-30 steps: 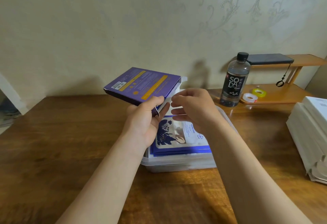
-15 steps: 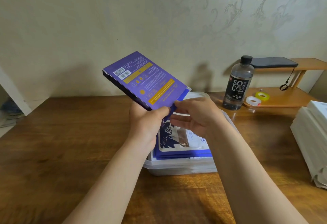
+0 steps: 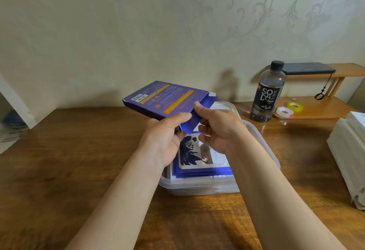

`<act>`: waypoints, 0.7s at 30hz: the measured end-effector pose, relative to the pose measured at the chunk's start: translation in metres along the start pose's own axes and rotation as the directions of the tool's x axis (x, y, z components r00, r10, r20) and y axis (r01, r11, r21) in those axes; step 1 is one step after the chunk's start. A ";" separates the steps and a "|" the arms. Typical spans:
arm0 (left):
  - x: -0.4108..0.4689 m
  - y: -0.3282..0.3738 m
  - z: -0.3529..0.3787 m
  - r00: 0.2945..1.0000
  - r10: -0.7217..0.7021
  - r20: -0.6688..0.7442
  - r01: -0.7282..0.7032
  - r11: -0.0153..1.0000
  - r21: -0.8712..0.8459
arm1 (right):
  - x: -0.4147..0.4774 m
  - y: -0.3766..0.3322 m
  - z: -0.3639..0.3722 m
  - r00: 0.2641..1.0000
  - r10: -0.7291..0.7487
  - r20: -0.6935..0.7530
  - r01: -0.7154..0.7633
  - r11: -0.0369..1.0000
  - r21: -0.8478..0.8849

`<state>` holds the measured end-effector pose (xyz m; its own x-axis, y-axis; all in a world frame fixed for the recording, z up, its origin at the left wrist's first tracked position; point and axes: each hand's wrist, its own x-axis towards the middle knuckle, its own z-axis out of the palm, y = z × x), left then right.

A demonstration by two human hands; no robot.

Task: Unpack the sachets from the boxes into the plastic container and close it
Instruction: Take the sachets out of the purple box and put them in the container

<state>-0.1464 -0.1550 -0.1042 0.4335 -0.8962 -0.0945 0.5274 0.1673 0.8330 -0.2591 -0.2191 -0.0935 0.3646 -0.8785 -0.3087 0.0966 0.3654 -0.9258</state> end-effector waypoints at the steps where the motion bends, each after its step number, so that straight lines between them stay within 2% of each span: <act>1: 0.000 0.000 0.000 1.000 -0.013 -0.009 0.013 1.000 -0.007 | 0.000 0.001 0.001 1.000 -0.005 0.003 0.005 1.000 0.001; 8: 0.000 0.001 0.001 0.991 -0.030 -0.128 0.030 1.000 -0.006 | -0.003 -0.005 -0.003 0.999 -0.052 0.002 0.052 0.995 -0.089; 12: 0.001 0.008 -0.003 0.985 -0.008 -0.172 0.004 1.000 -0.023 | -0.007 -0.015 -0.014 0.993 -0.080 -0.084 0.069 0.989 -0.128; 16: 0.003 0.010 -0.008 0.977 0.010 -0.214 -0.013 1.000 -0.013 | -0.011 -0.022 -0.022 0.972 -0.211 -0.103 0.164 0.925 -0.342; 18: 0.004 0.008 -0.009 0.972 0.016 -0.233 -0.018 1.000 -0.007 | -0.009 -0.023 -0.026 0.905 -0.404 -0.129 0.282 0.801 -0.528; 19: 0.004 0.008 -0.009 0.970 0.020 -0.242 -0.023 1.000 -0.009 | -0.008 -0.022 -0.029 0.851 -0.517 -0.093 0.346 0.685 -0.641; 21: 0.005 0.007 -0.010 0.966 0.025 -0.259 -0.028 1.000 -0.006 | -0.009 -0.020 -0.031 0.769 -0.624 0.138 0.455 0.383 -0.804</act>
<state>-0.1340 -0.1540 -0.1044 0.6210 -0.7549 -0.2110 0.5193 0.1946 0.8322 -0.2929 -0.2278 -0.0787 0.3478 -0.8611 0.3708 -0.5416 -0.5074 -0.6702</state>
